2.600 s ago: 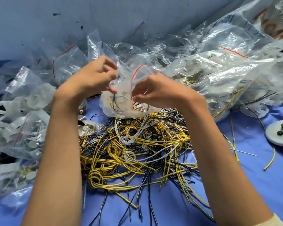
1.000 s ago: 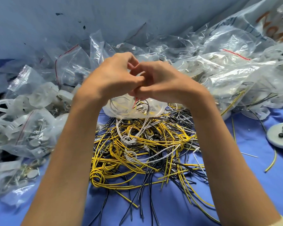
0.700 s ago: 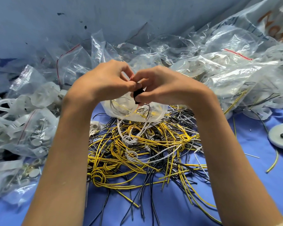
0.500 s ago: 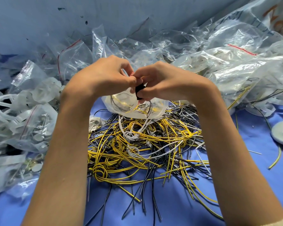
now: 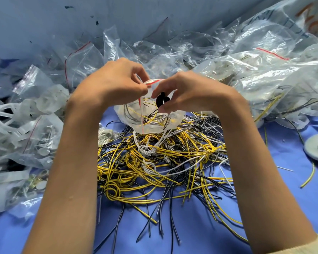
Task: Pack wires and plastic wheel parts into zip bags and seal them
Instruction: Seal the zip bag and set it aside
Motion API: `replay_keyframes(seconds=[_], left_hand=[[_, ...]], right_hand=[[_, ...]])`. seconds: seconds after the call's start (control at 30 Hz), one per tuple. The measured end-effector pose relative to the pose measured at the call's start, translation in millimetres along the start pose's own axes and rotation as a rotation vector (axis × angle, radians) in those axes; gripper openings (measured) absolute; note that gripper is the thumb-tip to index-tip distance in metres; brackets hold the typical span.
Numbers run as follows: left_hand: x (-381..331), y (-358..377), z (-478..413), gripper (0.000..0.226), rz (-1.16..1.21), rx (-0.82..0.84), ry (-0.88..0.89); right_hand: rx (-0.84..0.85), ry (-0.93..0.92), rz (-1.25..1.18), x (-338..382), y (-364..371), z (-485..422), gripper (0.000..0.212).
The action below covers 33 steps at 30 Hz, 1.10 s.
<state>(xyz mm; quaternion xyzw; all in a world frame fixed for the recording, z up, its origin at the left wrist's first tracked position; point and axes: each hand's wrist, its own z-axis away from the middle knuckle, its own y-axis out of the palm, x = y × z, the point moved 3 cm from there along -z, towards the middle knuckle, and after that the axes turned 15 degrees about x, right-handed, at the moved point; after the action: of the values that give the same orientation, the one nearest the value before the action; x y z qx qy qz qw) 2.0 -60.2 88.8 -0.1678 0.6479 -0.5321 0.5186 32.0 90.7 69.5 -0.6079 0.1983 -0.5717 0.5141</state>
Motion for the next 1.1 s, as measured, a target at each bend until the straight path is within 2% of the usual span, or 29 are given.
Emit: replay_keyframes(seconds=[0.23,0.63,0.87,0.93,1.03,1.1], left_hand=[[-2,1,1,0.009,-0.01,0.006,0.009],[7,-3,3,0.002,0.022,0.054,-0.019],[40,-7,3,0.042,0.415,0.043,-0.105],[64,-2,1,0.042,0.312,0.146,-0.211],[96,15,2,0.053,-0.052,0.474,-0.407],[105,24,1,0.062,-0.079,0.568,-0.462]], right_hand=[[0.106,0.035,0.012,2,5,0,0.047],[0.132,0.057,0.017,4,8,-4,0.043],[0.149,0.055,0.039,6,11,-6,0.04],[0.143,0.052,0.034,5,10,-4,0.041],[0.148,0.049,0.035,4,9,-2,0.04],[0.15,0.053,0.045,5,10,-2,0.039]])
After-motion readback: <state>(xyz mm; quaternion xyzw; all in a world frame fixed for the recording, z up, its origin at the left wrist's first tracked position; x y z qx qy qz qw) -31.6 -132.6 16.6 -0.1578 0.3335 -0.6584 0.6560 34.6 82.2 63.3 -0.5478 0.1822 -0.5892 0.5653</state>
